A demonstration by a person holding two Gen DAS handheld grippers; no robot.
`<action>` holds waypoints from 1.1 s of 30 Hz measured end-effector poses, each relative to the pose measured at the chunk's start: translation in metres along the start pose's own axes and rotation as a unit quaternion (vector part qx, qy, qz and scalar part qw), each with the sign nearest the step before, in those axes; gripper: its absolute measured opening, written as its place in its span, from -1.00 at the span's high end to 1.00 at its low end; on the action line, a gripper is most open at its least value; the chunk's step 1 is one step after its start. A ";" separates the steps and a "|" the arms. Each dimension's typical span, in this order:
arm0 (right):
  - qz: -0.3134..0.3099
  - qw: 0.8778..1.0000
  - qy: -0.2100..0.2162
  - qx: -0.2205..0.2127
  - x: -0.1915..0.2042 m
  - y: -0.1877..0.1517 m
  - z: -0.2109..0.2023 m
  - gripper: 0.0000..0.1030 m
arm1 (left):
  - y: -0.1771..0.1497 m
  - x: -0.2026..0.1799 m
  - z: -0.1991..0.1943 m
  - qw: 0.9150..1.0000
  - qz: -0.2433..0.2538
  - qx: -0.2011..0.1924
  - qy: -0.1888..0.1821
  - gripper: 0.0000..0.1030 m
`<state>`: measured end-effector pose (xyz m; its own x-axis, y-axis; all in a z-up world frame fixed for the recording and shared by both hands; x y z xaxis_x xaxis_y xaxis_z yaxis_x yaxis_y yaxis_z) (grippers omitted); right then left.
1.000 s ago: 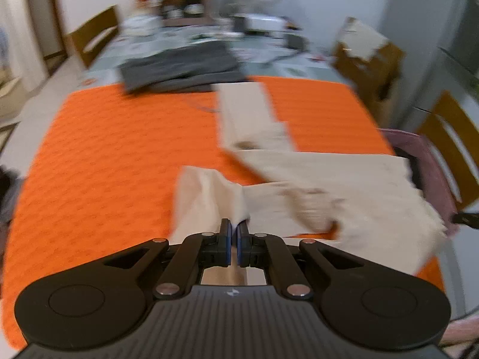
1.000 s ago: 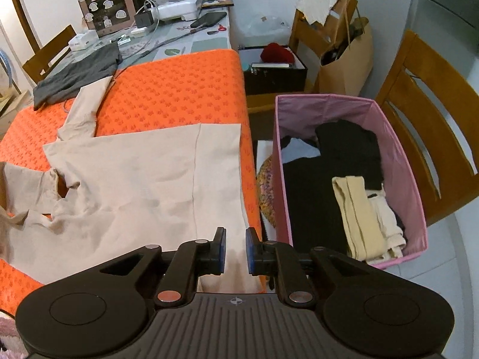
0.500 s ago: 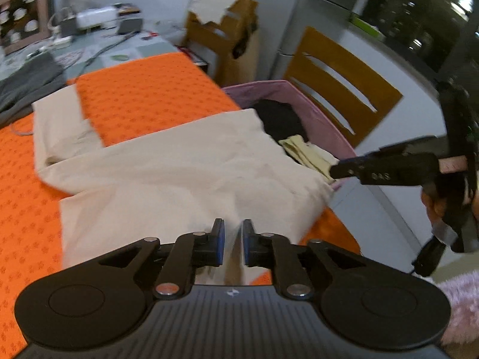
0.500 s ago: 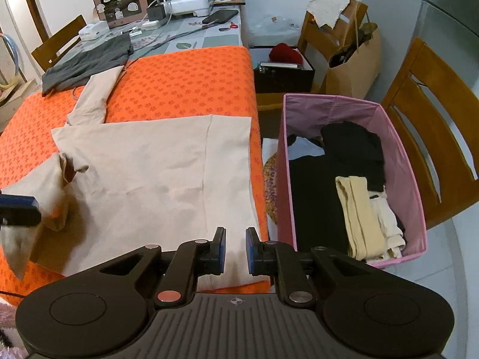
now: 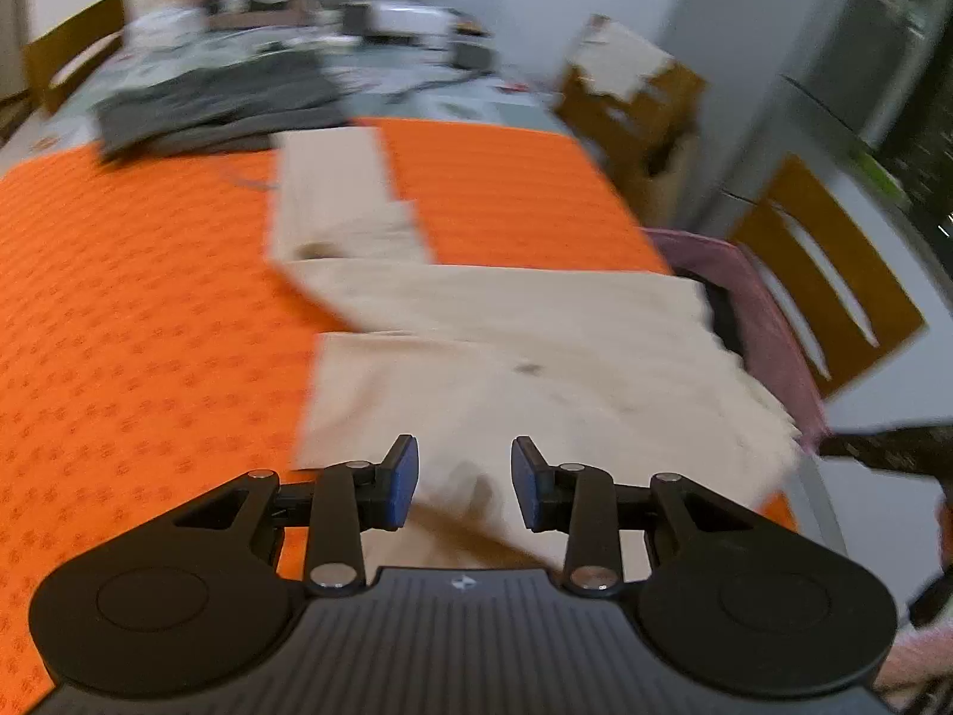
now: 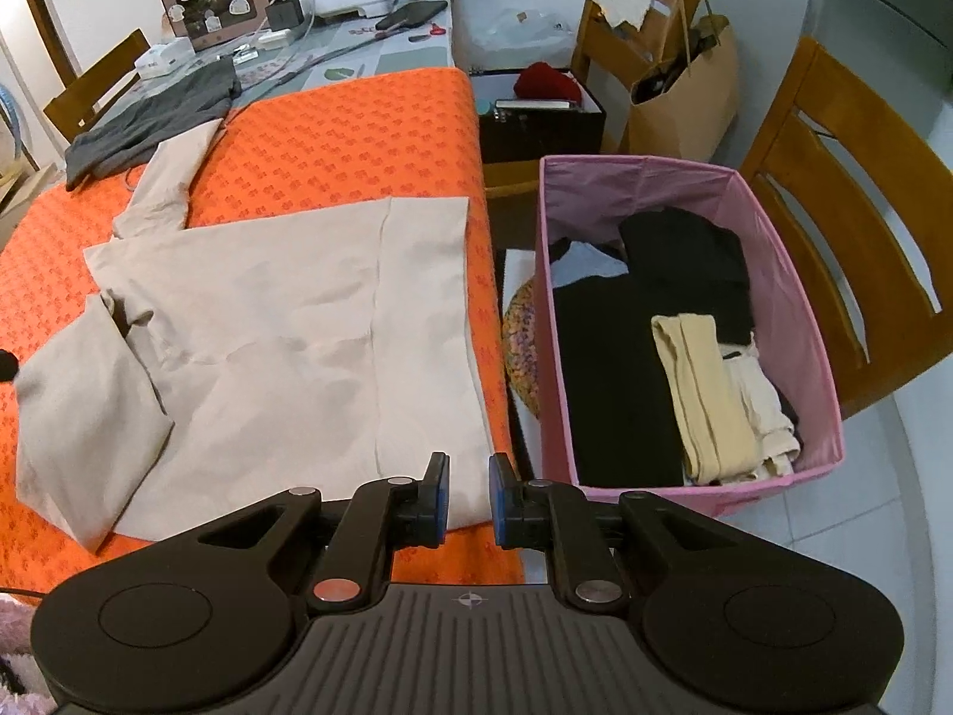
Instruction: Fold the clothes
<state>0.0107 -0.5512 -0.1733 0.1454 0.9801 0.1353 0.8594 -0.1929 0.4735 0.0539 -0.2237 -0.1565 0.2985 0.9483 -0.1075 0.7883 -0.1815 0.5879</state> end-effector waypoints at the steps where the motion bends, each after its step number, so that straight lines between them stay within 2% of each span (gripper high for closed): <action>1: 0.000 1.000 -0.001 0.001 -0.001 -0.001 0.001 0.68 | -0.001 0.010 0.000 1.000 -0.008 0.000 0.012 0.24; 6: 0.004 1.000 -0.005 0.006 -0.004 -0.004 0.003 0.68 | -0.008 0.048 0.013 0.998 -0.043 0.016 0.049 0.24; 11: 0.007 1.000 -0.011 0.006 -0.008 -0.005 0.001 0.61 | -0.017 0.065 0.026 0.995 -0.082 0.025 0.052 0.18; 16: 0.010 1.000 -0.017 0.006 -0.011 -0.008 -0.001 0.58 | -0.014 0.074 0.038 0.994 -0.096 0.012 0.052 0.13; 25: 0.018 0.999 -0.026 0.007 -0.015 -0.012 -0.004 0.58 | 0.004 0.074 0.070 0.996 -0.079 -0.010 0.045 0.13; 33: 0.030 0.999 -0.032 0.007 -0.018 -0.016 -0.006 0.57 | 0.011 0.063 0.095 0.998 -0.047 -0.006 0.036 0.14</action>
<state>-0.0084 -0.5658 -0.1778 0.2278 0.9679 0.1062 0.8547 -0.2510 0.4544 0.1324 -0.1910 -0.2332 0.1848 0.9772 -0.1047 0.8045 -0.0892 0.5872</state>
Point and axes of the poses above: each gripper's, at about its wrist camera, not at the fingertips, and z roughly the way its jaws point, x to its left, y to its top, the point moved 9 cm from there along z, roughly the way its jaws point, and after that the axes turned 8 degrees about z, right-handed, at the moved point
